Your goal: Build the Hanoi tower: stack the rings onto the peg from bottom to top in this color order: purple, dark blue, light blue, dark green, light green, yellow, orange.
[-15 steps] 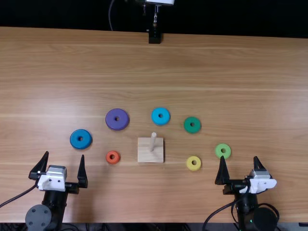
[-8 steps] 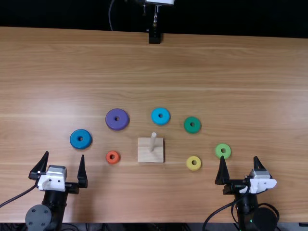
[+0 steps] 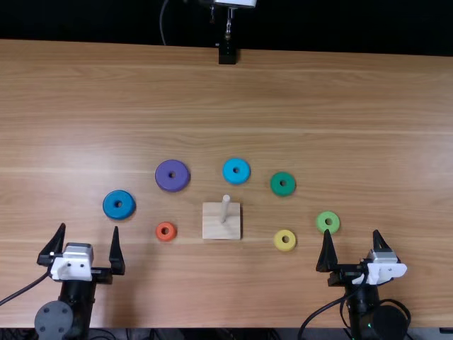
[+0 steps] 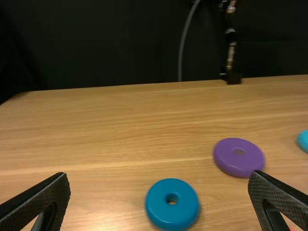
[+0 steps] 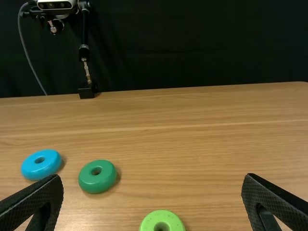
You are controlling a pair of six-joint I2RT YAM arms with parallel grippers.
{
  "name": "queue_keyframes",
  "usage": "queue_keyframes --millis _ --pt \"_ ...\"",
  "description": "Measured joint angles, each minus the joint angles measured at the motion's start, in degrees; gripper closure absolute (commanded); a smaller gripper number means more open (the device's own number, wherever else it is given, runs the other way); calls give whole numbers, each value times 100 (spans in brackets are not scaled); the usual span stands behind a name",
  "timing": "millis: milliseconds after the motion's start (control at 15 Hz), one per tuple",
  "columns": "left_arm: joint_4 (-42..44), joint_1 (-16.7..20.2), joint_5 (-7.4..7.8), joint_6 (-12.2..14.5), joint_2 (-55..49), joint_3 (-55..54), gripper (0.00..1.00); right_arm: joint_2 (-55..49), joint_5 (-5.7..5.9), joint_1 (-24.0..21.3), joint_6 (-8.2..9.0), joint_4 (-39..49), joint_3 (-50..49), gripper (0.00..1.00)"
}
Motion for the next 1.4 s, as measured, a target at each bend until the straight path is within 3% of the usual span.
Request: queue_keyframes --millis 333,733,867,1000,1200,1333,1400 --pt "-28 -81 96 0 234 79 0 0 0 0 2 2 0 0" --pt "-4 -83 131 2 2549 2212 0 0 0 0 -2 0 0 0" --pt "-17 -251 118 87 3342 2861 0 -2 -2 0 0 2 0 0" --pt "2 -601 70 450 3871 3300 0 0 0 0 2 0 0 0" --pt "-96 -1132 -304 1447 4428 3738 0 -2 0 0 -2 0 0 0" --pt "-57 -1163 -367 1803 4564 3810 0 0 0 0 -2 0 0 0" --pt "-70 -1097 -273 1906 5082 4083 0 0 0 0 0 2 0 0"
